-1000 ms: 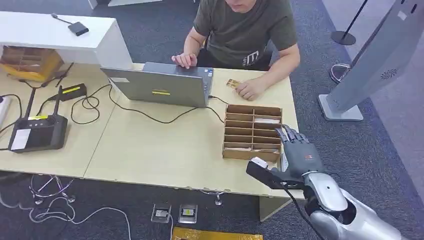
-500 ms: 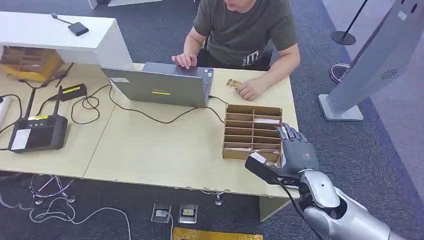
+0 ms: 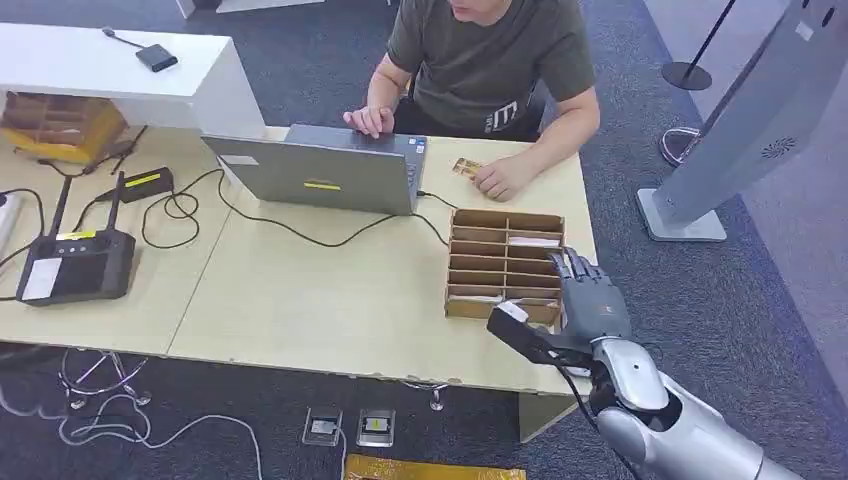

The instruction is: Pass the card to the sensor for recognition and then transmit it.

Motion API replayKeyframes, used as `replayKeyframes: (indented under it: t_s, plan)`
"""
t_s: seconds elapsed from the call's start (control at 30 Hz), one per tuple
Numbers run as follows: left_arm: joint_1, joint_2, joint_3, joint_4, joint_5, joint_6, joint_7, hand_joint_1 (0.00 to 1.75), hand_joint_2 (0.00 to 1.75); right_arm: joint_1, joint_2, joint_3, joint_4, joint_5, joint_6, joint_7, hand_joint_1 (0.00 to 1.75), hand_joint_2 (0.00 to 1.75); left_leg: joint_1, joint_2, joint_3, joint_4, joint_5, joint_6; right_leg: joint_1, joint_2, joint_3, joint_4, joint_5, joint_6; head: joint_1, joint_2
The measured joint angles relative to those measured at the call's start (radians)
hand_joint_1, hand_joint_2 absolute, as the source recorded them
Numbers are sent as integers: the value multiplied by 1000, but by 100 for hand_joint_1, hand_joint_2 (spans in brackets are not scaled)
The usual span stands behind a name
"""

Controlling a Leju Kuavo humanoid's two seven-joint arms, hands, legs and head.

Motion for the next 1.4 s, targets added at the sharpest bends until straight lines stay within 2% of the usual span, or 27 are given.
replayKeyframes:
  t_s: [0.67,1.0,1.4]
  plan:
    - [0,0,0,0,6,13,13,0,0,-17,84,0,101,11,-6,-75,0,175,0,0,0,0,0,0,0,0,0,0,0,0,0,0]
    - [0,0,0,0,4,18,14,0,0,-32,106,-1,151,21,-10,-79,0,175,0,0,0,0,0,0,0,0,0,0,0,0,0,0]
    - [0,0,0,0,-2,20,14,0,0,-36,107,-2,182,37,-17,-66,0,175,0,0,0,0,0,0,0,0,0,0,0,0,0,0]
